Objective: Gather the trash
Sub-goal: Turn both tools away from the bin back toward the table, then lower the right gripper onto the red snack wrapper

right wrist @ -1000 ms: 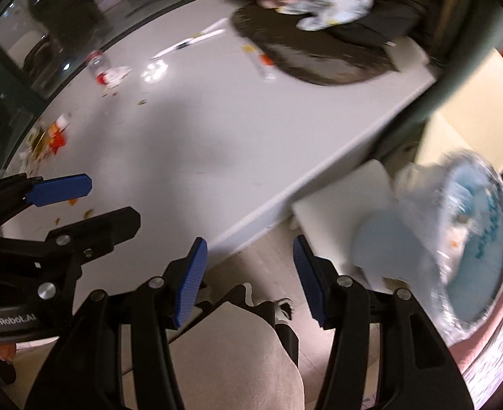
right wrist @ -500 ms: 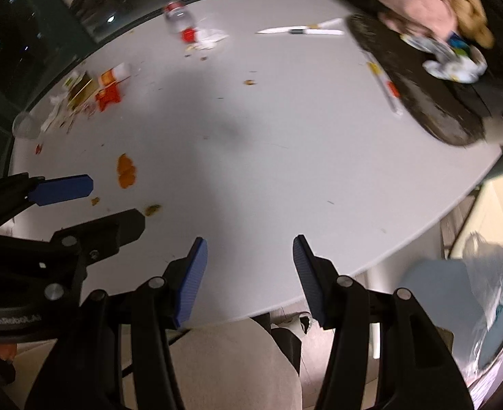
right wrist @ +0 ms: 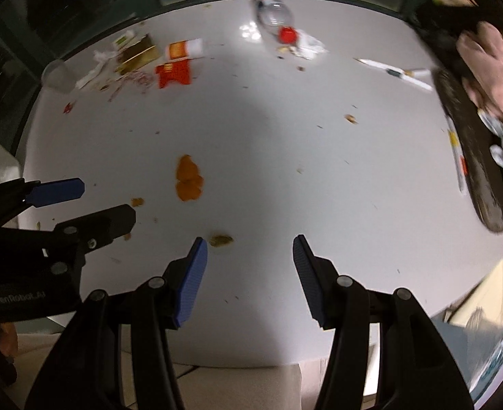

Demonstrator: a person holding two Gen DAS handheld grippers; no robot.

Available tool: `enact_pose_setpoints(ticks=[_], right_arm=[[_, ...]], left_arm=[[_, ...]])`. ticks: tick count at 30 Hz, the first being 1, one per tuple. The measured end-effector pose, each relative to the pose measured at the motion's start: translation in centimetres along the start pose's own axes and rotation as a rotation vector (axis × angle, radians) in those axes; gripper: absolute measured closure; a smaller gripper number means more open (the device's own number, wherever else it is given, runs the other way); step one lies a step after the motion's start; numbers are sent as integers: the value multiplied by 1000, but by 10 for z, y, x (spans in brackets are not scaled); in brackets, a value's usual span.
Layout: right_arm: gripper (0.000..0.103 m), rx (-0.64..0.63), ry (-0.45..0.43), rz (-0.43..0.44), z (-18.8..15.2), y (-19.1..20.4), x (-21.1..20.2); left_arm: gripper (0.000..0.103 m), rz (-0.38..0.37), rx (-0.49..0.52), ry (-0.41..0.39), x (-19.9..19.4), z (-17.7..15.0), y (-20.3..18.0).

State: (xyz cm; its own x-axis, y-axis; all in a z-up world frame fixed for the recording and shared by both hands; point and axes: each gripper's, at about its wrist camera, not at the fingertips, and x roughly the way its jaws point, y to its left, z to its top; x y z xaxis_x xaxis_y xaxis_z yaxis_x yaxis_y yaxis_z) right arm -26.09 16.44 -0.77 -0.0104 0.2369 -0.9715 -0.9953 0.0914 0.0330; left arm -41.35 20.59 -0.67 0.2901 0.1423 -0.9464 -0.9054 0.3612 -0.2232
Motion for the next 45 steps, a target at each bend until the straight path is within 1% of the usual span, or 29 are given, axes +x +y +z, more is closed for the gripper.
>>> enact_pose_setpoints(ticks=[8, 15, 18, 23, 26, 28, 36, 41, 45], right_arm=[[52, -140, 0, 38, 55, 27, 15], [52, -255, -10, 83, 107, 53, 34], [52, -298, -3, 109, 131, 65, 48], [52, -344, 12, 126, 157, 77, 66], [52, -367, 17, 125, 171, 82, 79], [52, -374, 16, 124, 179, 84, 87], [52, -355, 21, 144, 220, 82, 122], [52, -404, 31, 154, 235, 88, 138], [52, -433, 37, 152, 238, 92, 148]], left_arm=[[24, 59, -133, -51, -6, 21, 45], [24, 127, -224, -99, -5, 52, 85], [24, 137, -278, -96, 1, 63, 102], [24, 147, -358, -71, 18, 79, 126], [24, 137, -406, -50, 29, 87, 138], [23, 137, -422, -48, 36, 92, 144], [23, 177, -411, -36, 57, 118, 165], [22, 182, -453, -33, 65, 127, 183], [22, 182, -456, -27, 73, 131, 187]])
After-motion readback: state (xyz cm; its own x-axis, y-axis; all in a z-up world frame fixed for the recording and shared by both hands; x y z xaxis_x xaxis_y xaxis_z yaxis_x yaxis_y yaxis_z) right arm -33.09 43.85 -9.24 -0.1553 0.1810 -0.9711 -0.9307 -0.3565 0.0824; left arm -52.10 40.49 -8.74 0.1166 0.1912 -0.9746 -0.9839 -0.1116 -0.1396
